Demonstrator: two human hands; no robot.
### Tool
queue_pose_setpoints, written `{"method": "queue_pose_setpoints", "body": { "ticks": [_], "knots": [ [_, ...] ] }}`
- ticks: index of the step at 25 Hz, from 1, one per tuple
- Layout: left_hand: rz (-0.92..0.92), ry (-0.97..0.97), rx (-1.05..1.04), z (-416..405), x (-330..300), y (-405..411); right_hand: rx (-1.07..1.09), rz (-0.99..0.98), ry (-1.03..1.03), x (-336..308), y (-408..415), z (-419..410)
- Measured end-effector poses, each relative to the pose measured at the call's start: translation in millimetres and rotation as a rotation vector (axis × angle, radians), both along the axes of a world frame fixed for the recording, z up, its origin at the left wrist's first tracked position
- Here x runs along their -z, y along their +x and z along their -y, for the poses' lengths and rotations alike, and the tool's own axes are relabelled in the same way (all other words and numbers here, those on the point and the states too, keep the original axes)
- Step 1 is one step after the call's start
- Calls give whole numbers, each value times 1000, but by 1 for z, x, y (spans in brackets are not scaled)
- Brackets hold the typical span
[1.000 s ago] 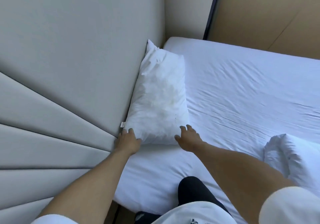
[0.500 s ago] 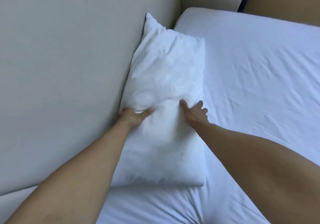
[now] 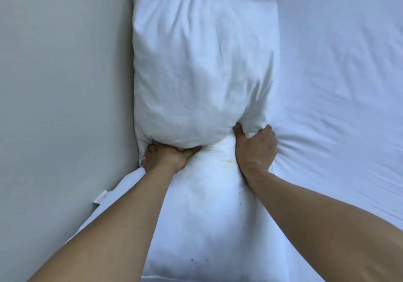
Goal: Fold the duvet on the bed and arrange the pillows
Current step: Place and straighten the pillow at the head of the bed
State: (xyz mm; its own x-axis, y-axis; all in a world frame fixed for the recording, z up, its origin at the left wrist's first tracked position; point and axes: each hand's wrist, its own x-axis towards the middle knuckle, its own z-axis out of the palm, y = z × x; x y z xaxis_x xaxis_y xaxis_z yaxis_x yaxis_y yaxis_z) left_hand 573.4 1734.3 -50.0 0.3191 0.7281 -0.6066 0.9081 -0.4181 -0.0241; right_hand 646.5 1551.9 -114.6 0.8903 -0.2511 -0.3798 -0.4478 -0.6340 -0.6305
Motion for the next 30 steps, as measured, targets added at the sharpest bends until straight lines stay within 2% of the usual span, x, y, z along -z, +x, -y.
{"method": "queue_pose_setpoints", "body": {
  "ticks": [3,6,10,13,15,18,21,24,27,30],
  "knots": [
    [41,-68,-21,4,-9,-6,-89,-84,103,-3,8,11],
    [115,-116,40,20,-44,-5,-73,-176,398,-33,13,28],
    [324,-128,-129,51,-130,-17,154,-262,734,-116,-24,56],
    [510,-247,-215,88,-196,-23,319,-237,985,-192,-51,110],
    [561,-344,-90,125,-235,-8,446,-167,1056,-236,-51,157],
    [656,-388,180,195,-279,45,716,41,1108,-282,-36,225],
    [721,-318,525,284,-334,77,988,179,960,-316,-40,309],
    [658,-291,774,335,-370,62,1054,51,577,-330,-69,364],
    [505,-145,1024,348,-392,6,813,-138,377,-343,-107,366],
    [431,-103,1025,333,-407,-71,545,-118,351,-357,-160,348]
  ]
}}
